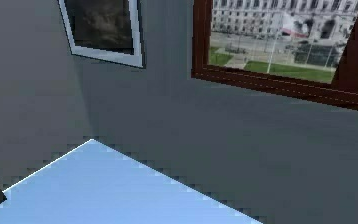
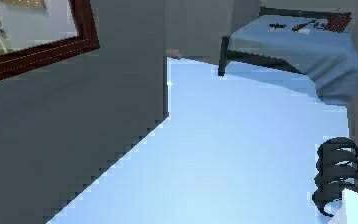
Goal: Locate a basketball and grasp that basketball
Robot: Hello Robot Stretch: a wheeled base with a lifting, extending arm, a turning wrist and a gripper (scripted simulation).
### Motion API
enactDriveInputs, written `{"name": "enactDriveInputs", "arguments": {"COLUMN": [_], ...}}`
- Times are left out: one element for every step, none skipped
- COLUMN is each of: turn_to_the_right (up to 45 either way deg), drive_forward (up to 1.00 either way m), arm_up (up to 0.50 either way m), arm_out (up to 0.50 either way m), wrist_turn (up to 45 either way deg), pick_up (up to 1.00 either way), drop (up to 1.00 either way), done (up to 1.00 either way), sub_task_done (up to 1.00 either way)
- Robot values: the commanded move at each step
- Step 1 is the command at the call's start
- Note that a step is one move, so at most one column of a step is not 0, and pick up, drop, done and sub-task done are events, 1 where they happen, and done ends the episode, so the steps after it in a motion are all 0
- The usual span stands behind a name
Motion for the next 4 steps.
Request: {"name": "enactDriveInputs", "arguments": {"turn_to_the_right": [-39.0,0.0,45.0,45.0], "drive_forward": [0.0,0.15,0.0,0.0], "arm_up": [0.0,0.0,0.0,0.0], "arm_out": [0.0,0.0,0.0,0.0], "wrist_turn": [0.0,0.0,0.0,0.0], "pick_up": [0.0,0.0,0.0,0.0], "drop": [0.0,0.0,0.0,0.0], "done": [0.0,0.0,0.0,0.0], "sub_task_done": [0.0,0.0,0.0,0.0]}}
